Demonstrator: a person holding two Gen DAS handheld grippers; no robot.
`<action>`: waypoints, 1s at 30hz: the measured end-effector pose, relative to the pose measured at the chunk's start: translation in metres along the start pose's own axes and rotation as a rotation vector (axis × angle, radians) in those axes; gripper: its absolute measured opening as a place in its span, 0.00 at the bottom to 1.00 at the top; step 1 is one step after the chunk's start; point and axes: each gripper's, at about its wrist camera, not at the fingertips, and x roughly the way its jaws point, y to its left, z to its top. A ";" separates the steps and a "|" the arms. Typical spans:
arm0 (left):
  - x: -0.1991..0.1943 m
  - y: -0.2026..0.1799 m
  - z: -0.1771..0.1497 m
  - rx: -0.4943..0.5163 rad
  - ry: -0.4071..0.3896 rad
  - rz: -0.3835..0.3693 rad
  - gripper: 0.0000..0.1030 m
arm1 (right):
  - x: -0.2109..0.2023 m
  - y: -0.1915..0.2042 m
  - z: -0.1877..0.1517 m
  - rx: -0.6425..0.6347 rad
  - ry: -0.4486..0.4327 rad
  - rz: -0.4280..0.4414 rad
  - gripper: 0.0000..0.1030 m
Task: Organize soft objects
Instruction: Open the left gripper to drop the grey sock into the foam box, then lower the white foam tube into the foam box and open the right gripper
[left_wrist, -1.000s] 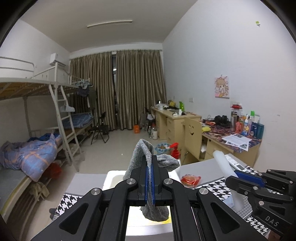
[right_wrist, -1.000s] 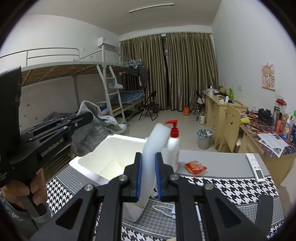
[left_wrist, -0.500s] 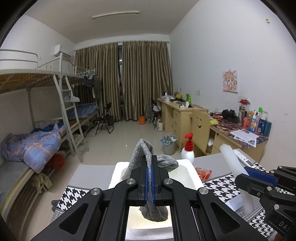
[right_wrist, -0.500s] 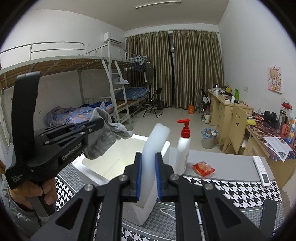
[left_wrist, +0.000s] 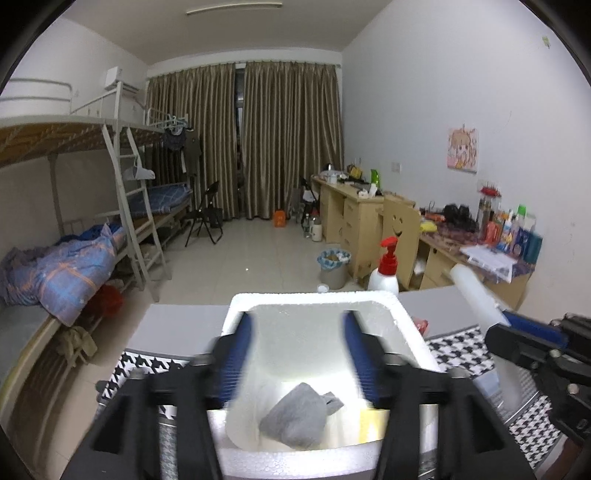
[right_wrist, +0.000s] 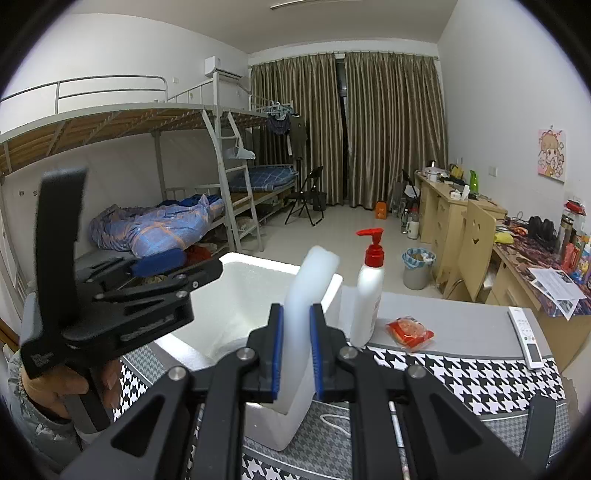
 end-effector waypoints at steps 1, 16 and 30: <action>-0.003 0.000 0.000 0.003 -0.012 0.006 0.75 | 0.000 0.001 0.001 -0.002 0.000 0.001 0.17; -0.031 0.020 0.004 -0.020 -0.108 0.082 0.99 | 0.008 0.016 0.006 -0.030 -0.001 0.027 0.17; -0.042 0.039 0.000 -0.039 -0.094 0.121 0.99 | 0.022 0.027 0.010 -0.056 0.022 0.045 0.17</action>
